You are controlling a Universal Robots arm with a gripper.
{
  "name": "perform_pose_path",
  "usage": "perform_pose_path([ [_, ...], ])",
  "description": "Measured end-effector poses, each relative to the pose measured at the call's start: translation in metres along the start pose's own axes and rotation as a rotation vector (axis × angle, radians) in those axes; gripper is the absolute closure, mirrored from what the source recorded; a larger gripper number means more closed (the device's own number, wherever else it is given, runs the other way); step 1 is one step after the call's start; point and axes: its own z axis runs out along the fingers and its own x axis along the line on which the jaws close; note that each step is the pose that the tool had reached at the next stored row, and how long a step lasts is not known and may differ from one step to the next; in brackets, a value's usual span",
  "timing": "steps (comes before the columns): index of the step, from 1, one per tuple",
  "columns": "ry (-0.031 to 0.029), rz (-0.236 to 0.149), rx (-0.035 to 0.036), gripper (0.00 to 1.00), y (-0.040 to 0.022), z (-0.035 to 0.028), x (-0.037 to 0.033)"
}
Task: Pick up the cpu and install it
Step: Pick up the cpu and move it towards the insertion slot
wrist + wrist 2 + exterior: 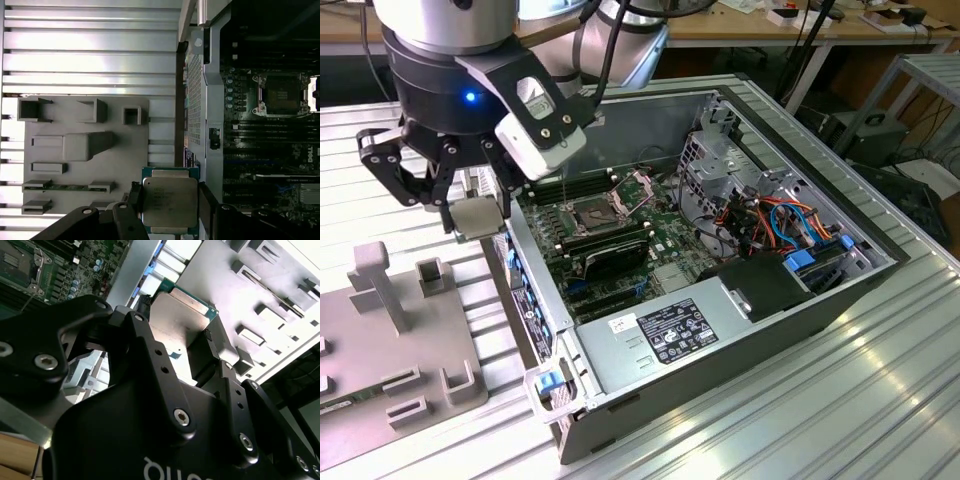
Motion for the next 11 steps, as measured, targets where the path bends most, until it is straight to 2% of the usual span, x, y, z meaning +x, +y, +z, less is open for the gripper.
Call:
perform_pose_path([
  [4,0.0,0.0,0.0,0.45,-0.0001,-0.0001,-0.0101],
  [11,0.0,0.0,0.0,0.45,-0.0003,-0.0002,-0.0225],
])
